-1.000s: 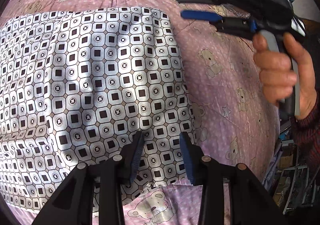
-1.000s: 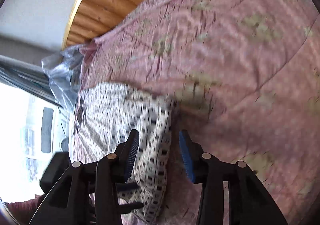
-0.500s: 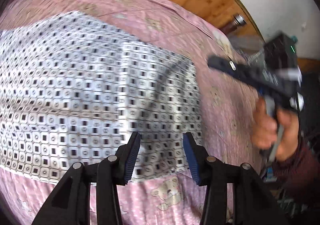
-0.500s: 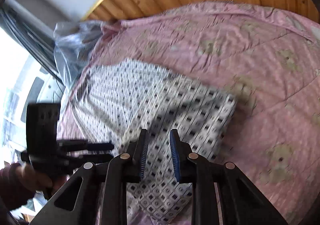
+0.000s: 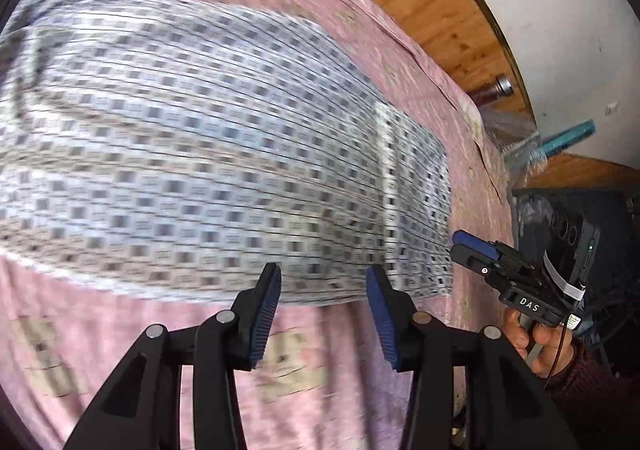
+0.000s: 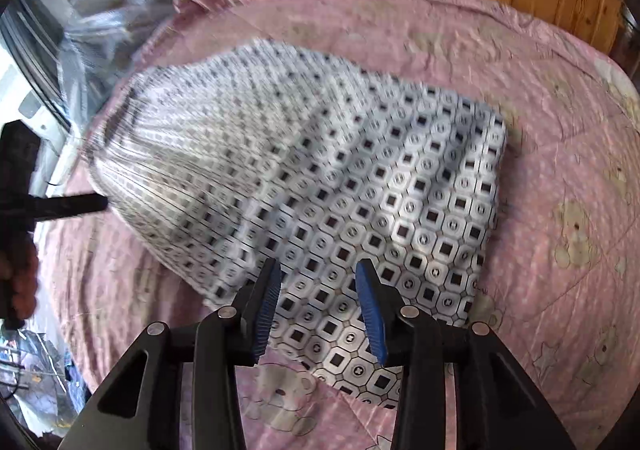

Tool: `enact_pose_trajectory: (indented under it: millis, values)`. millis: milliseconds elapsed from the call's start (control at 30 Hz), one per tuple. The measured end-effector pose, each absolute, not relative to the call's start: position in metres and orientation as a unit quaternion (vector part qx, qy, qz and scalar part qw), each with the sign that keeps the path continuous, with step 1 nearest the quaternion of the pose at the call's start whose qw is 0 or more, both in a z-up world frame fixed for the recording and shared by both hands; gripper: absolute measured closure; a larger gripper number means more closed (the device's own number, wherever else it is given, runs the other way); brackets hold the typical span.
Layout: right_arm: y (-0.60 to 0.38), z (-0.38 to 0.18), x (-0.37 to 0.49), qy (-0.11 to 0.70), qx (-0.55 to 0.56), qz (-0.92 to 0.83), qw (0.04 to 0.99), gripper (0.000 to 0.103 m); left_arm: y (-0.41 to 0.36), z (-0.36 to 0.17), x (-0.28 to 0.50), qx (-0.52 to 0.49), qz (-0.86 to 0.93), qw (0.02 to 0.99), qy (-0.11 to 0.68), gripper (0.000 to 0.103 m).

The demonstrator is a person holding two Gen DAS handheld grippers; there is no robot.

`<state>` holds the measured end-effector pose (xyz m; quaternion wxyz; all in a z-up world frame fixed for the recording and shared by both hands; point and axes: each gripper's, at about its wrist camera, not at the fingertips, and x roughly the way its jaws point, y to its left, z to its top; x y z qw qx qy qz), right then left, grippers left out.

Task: Fold clothes

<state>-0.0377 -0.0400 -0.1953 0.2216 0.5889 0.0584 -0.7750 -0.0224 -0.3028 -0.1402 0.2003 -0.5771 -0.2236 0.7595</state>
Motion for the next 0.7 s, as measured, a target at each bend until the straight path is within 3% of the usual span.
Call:
enact_pose_trajectory:
  millis: [33,133,267,400,600,633,667,700]
  values:
    - [-0.039,-0.194,-0.038,0.057,0.597,-0.774,0.202,0.07,-0.334,-0.139,-0.017,-0.571,0.769,0.17,-0.232,0.057]
    - [-0.043,-0.186,-0.04,0.058,0.619,-0.769,0.146,0.068,-0.434,-0.136,0.0,-0.54,0.793,0.065,-0.273,0.056]
    - [-0.115,-0.154,-0.044,0.089,0.603,-0.774,0.171,0.067,-0.553,-0.155,0.013,-0.475,0.781,-0.035,-0.404,0.042]
    - [-0.224,-0.134,-0.048,0.124,0.577,-0.767,0.251,0.063,-0.586,-0.174,-0.004,-0.452,0.779,-0.023,-0.434,0.042]
    - [-0.348,-0.154,-0.059,0.13,0.571,-0.749,0.31,0.062,-0.601,-0.176,-0.016,-0.428,0.791,0.014,-0.437,0.041]
    - [-0.362,-0.16,-0.065,0.134,0.569,-0.75,0.311,0.062,-0.602,-0.175,-0.016,-0.424,0.794,0.014,-0.435,0.046]
    - [-0.375,-0.167,-0.07,0.139,0.567,-0.75,0.311,0.062,-0.603,-0.173,-0.015,-0.422,0.798,0.015,-0.431,0.066]
    - [-0.384,-0.178,-0.075,0.15,0.57,-0.748,0.307,0.062,-0.601,-0.171,-0.014,-0.421,0.801,0.014,-0.424,0.076]
